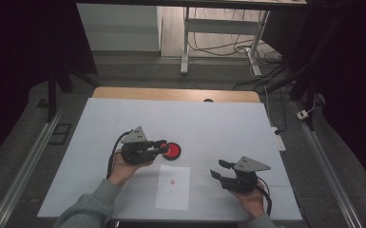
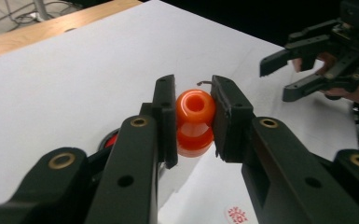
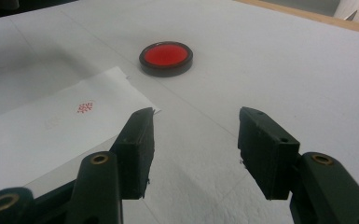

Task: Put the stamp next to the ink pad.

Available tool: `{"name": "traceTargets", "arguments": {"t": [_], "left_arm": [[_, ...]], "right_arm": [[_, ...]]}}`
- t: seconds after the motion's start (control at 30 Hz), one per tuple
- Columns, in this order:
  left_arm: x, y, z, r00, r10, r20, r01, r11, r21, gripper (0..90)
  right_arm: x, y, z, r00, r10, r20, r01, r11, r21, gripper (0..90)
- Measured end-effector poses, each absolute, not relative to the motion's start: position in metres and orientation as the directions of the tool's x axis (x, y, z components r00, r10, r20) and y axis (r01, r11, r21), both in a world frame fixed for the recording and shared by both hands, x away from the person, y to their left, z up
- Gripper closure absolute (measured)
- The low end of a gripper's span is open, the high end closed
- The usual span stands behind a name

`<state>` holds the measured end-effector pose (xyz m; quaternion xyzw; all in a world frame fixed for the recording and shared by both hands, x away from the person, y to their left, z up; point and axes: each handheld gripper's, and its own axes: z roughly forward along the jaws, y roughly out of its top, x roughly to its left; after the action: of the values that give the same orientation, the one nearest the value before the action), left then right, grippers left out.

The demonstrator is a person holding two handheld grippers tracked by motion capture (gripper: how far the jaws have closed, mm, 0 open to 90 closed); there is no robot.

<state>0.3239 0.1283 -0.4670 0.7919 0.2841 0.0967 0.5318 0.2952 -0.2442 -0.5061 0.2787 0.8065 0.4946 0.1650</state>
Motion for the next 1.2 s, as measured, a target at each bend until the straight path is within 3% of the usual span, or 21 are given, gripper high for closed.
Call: {"name": "traceTargets", "arguments": {"t": [0.7,1.2], "left_arm": [[0.348,0.148,-0.464,0.74,0.659,-0.137,0.396,-0.262,0.88,72.4],[0.382,0.152,-0.494,0.68,0.717,-0.154,0.483,-0.28,0.83,72.4]], "right_arm": [[0.293,-0.265,-0.509,-0.765,0.644,0.014,0.313,0.351,0.883,44.2],[0.294,-0.268,-0.511,-0.759,0.651,0.014,0.321,0.356,0.877,44.1]]}}
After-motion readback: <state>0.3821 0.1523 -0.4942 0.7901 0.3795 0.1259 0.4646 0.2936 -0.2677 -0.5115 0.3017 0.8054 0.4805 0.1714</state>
